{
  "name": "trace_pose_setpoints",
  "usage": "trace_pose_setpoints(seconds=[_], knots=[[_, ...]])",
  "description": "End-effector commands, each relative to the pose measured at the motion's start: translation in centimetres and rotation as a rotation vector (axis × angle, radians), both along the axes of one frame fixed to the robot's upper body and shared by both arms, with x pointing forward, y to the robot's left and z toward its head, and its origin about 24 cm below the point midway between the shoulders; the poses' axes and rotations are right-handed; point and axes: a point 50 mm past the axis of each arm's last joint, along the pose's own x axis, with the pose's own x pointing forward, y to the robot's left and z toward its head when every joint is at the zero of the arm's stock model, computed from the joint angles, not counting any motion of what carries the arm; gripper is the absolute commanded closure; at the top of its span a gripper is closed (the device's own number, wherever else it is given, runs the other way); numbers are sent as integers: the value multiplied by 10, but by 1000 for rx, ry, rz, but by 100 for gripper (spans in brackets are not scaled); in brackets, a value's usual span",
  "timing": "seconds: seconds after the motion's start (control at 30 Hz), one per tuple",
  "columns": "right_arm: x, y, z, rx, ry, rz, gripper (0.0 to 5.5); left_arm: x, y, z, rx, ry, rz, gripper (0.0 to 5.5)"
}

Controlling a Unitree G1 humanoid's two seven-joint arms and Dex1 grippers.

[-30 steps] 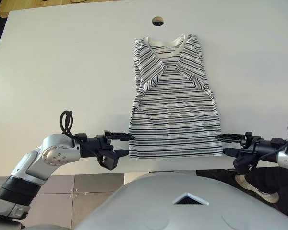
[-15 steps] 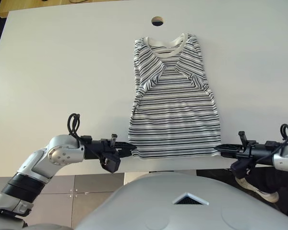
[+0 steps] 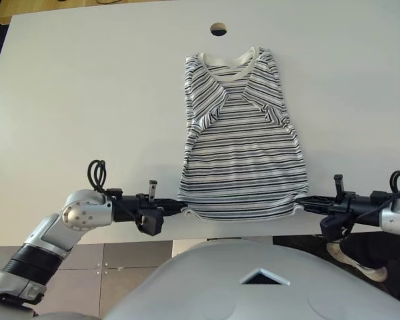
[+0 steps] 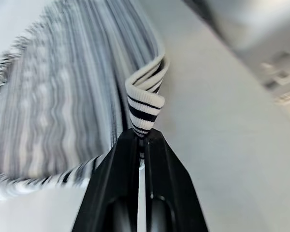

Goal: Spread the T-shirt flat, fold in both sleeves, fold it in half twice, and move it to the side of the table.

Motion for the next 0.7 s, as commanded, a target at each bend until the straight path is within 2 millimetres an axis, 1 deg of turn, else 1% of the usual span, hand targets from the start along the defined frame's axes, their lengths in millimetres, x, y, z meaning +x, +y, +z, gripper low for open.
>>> trace_pose_setpoints(seconds=[0.03, 0.07, 0.13, 0.17, 0.2, 0.27, 0.37, 0.47, 0.53, 0.63, 0.7], knots=[[27, 3, 17, 242, -53, -162, 540, 45, -7, 16, -196, -115, 192, 537], [37, 4, 21, 296, -70, -190, 540, 55, -9, 19, -241, -138, 237, 537], [62, 9, 27, 399, -127, -250, 540, 83, -11, 22, -296, -208, 366, 537], [80, 14, 26, 450, -171, -303, 540, 97, -13, 22, -316, -241, 433, 537], [99, 18, 23, 478, -221, -360, 540, 111, -15, 21, -332, -265, 501, 537], [129, 26, 17, 514, -299, -458, 540, 129, -19, 17, -340, -290, 592, 537], [162, 35, 7, 546, -390, -580, 540, 151, -22, 7, -300, -324, 687, 537], [190, 46, 2, 579, -483, -695, 540, 170, -25, 0, -263, -365, 762, 537], [206, 54, -3, 583, -518, -768, 540, 181, -29, -3, -241, -383, 799, 537], [220, 60, -8, 574, -542, -835, 540, 193, -35, -7, -210, -407, 828, 537], [227, 58, -7, 574, -558, -880, 540, 200, -38, -6, -206, -423, 848, 537]])
